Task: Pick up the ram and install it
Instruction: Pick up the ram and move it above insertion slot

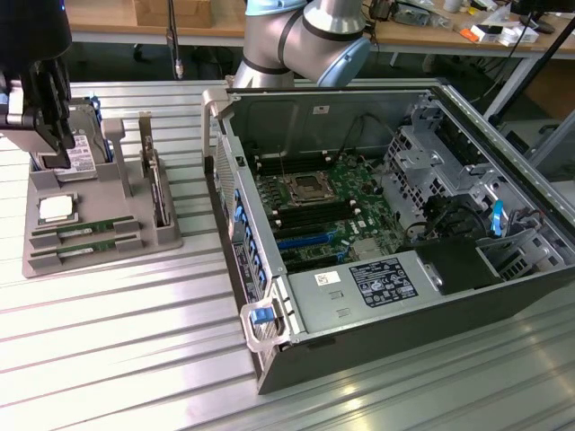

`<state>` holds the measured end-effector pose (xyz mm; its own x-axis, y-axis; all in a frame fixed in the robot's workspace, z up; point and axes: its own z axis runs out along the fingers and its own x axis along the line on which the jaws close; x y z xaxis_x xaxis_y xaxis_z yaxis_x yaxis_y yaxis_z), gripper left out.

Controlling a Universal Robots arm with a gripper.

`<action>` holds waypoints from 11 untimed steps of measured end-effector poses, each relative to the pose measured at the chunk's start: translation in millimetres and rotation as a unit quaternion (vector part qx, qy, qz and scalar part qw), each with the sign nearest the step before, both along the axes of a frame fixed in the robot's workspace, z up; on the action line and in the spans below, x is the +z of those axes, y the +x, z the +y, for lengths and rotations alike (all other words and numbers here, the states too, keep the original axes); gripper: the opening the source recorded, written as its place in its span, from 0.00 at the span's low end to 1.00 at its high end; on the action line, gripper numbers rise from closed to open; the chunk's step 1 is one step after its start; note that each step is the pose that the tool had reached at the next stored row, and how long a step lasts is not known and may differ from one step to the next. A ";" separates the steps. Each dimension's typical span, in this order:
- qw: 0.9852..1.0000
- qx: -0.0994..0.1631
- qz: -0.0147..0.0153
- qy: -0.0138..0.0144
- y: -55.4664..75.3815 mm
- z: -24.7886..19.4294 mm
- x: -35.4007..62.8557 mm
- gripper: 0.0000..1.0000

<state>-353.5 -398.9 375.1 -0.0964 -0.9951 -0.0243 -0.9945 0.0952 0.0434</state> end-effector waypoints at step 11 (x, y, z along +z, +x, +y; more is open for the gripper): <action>1.000 0.000 0.000 0.000 0.1 0.0 -8.4 0.36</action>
<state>-353.4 -398.9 366.7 -0.0963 -0.9951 -0.0243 -0.9945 0.0952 0.0434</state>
